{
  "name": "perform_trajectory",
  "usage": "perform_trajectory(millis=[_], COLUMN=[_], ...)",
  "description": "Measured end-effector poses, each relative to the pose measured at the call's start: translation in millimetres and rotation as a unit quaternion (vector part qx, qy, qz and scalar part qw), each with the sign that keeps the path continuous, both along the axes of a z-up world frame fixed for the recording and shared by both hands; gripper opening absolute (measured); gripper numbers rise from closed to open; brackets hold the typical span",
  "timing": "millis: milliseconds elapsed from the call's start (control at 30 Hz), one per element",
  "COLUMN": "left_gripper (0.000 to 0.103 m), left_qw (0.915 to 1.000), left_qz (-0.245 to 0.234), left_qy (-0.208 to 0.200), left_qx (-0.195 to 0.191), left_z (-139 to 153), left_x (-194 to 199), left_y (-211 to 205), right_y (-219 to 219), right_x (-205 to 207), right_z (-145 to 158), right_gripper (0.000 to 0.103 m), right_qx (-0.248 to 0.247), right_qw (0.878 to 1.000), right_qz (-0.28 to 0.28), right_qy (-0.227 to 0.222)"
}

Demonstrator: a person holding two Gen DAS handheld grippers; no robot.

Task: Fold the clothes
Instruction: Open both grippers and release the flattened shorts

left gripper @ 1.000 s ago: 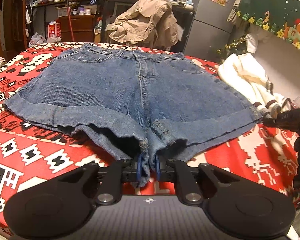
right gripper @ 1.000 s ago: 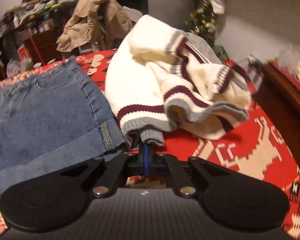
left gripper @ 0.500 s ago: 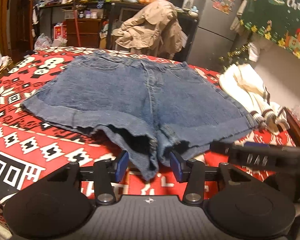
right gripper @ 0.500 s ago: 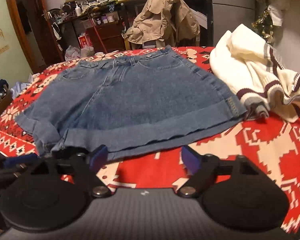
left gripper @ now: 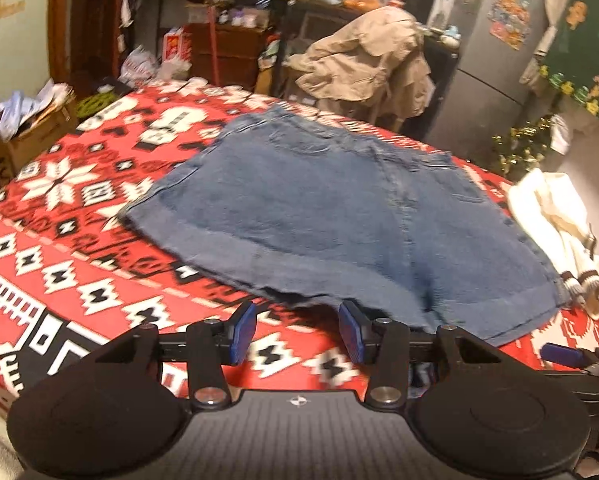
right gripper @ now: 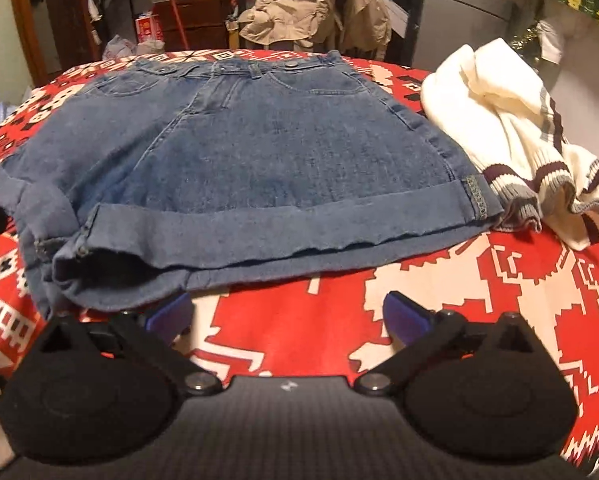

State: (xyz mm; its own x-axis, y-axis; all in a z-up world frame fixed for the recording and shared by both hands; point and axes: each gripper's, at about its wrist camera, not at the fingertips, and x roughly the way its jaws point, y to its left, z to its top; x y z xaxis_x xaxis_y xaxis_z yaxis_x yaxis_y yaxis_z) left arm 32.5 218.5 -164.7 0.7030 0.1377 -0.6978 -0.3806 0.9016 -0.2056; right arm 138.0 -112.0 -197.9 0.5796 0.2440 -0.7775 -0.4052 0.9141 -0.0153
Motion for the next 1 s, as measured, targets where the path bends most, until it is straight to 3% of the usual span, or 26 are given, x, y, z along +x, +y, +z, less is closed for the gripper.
perform_trajectory(millis=[233, 567, 1000], left_gripper=[0.045, 0.045, 0.046], left_qw=[0.9996, 0.9999, 0.9947], left_qz=[0.013, 0.008, -0.018], left_qy=[0.013, 0.006, 0.003], left_qx=[-0.022, -0.013, 0.101], left_z=[-11, -9, -10], left_x=[-6, -3, 8], left_y=[13, 17, 65], right_y=[-5, -5, -5], right_x=[-4, -7, -5], right_z=[-2, -3, -3], right_gripper=[0.102, 0.102, 0.102], right_qx=[0.009, 0.013, 0.014], right_qw=[1.0, 0.999, 0.999], right_qz=[0.017, 0.008, 0.008], right_qy=[-0.02, -0.031, -0.031])
